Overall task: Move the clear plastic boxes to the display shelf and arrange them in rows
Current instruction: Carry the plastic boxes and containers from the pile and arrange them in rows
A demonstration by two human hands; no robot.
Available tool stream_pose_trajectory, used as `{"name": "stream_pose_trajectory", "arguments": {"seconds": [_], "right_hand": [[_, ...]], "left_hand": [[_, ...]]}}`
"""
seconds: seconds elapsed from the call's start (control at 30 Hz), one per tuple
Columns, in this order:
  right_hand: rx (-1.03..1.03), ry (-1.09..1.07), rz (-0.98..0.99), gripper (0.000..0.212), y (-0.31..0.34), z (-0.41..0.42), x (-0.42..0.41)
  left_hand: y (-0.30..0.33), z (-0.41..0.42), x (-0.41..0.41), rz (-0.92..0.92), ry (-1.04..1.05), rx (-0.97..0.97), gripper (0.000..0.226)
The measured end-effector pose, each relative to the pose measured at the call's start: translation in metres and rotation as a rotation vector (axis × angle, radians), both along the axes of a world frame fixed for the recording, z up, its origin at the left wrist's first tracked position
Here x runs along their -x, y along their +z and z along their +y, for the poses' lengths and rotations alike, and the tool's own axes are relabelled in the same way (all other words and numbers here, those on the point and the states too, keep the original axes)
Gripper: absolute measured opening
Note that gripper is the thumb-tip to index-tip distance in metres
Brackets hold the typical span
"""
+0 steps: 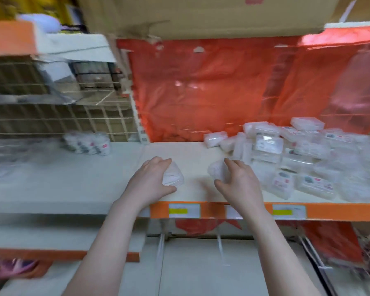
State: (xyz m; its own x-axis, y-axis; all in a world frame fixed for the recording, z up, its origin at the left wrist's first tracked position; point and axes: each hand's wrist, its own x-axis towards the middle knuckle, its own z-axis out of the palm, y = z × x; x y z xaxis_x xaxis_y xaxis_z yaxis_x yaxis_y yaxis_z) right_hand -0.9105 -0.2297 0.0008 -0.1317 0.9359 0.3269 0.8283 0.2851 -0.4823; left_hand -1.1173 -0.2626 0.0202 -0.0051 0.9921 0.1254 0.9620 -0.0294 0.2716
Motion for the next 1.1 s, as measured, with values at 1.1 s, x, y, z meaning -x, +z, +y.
{"name": "stream_pose_trajectory", "arguments": {"seconds": [1.1], "right_hand": [[0.048,0.546,-0.098,0.052,-0.005,-0.103,0.498]], "left_hand": [[-0.007,-0.202,0.460,0.026,0.547,0.070,0.074]]}}
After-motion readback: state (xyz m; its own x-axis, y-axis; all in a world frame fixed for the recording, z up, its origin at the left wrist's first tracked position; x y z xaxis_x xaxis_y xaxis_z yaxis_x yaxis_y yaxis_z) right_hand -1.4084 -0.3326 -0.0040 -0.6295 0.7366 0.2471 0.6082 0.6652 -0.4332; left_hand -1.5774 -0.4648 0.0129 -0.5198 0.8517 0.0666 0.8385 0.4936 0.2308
